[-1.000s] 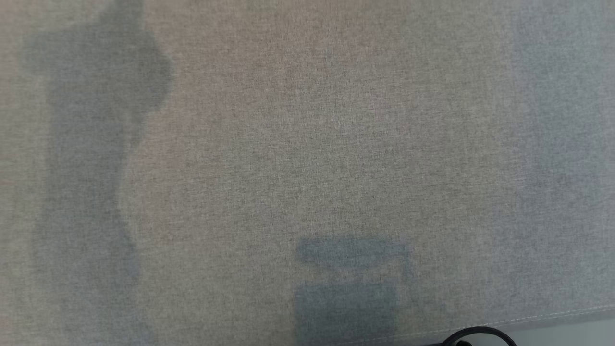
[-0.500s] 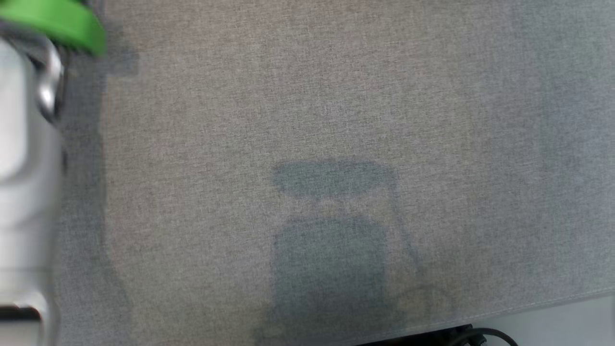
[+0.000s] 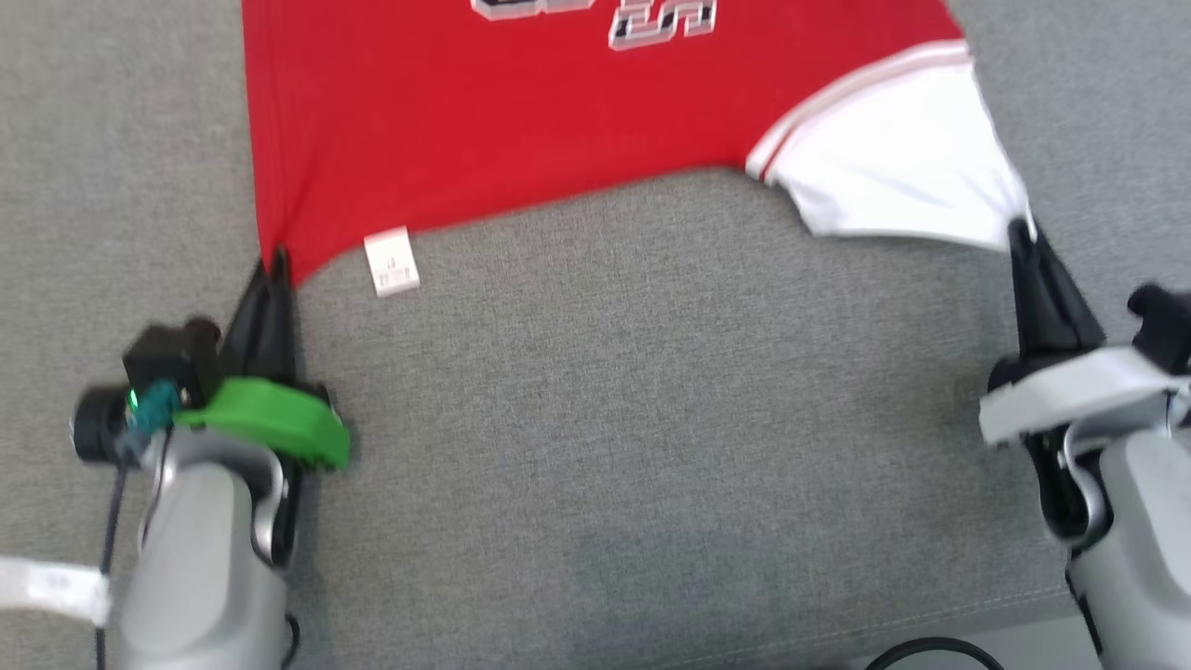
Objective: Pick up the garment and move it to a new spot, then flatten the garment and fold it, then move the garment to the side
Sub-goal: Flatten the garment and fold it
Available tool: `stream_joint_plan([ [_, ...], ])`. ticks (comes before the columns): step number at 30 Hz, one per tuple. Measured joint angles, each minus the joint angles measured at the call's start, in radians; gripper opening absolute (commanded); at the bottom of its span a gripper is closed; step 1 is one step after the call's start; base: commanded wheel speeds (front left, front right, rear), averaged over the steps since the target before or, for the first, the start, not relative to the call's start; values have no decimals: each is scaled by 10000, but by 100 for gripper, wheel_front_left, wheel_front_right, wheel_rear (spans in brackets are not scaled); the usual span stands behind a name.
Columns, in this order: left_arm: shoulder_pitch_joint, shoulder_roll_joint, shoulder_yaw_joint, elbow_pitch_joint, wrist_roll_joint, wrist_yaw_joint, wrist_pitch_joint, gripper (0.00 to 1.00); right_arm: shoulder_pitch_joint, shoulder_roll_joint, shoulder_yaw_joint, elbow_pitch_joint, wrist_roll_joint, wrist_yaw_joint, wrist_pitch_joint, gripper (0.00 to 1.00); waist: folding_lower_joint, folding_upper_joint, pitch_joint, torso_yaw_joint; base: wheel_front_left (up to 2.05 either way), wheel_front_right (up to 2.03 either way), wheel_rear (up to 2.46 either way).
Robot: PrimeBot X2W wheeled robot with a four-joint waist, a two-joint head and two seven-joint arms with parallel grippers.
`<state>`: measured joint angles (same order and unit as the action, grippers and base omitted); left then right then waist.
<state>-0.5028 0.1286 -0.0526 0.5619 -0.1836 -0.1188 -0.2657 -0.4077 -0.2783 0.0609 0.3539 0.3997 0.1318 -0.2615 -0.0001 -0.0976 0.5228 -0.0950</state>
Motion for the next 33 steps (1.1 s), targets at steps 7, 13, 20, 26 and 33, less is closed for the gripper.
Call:
stream_joint_plan([
  [7, 2028, -516, 497, -17, 188, -69, 0, 0, 1862, 451, -405, 207, -157, 0, 0, 0, 0, -1, -1284, 10, 0, 0, 0],
  [13, 3554, -711, 579, 69, 263, -104, 2, 0, 3482, 483, -408, 374, -395, 0, 0, 0, 0, -1, -2442, 101, 0, 0, 0],
  [20, 5045, -784, 849, -42, 316, -130, 8, 0, 4966, 662, -311, 290, -387, 0, 0, 0, 0, -2, -3859, 240, 0, 0, 0],
  [26, 5627, -782, 884, -38, 320, -130, 12, 0, 5867, 683, -25, 228, -458, 0, 0, 0, 0, -1, -4550, 328, 0, 0, 0],
  [33, 5681, -792, 1014, 102, 437, -130, 13, 0, 6330, 650, 119, 121, -516, 0, 0, 0, 0, -1, -4774, 442, 0, 0, 0],
])
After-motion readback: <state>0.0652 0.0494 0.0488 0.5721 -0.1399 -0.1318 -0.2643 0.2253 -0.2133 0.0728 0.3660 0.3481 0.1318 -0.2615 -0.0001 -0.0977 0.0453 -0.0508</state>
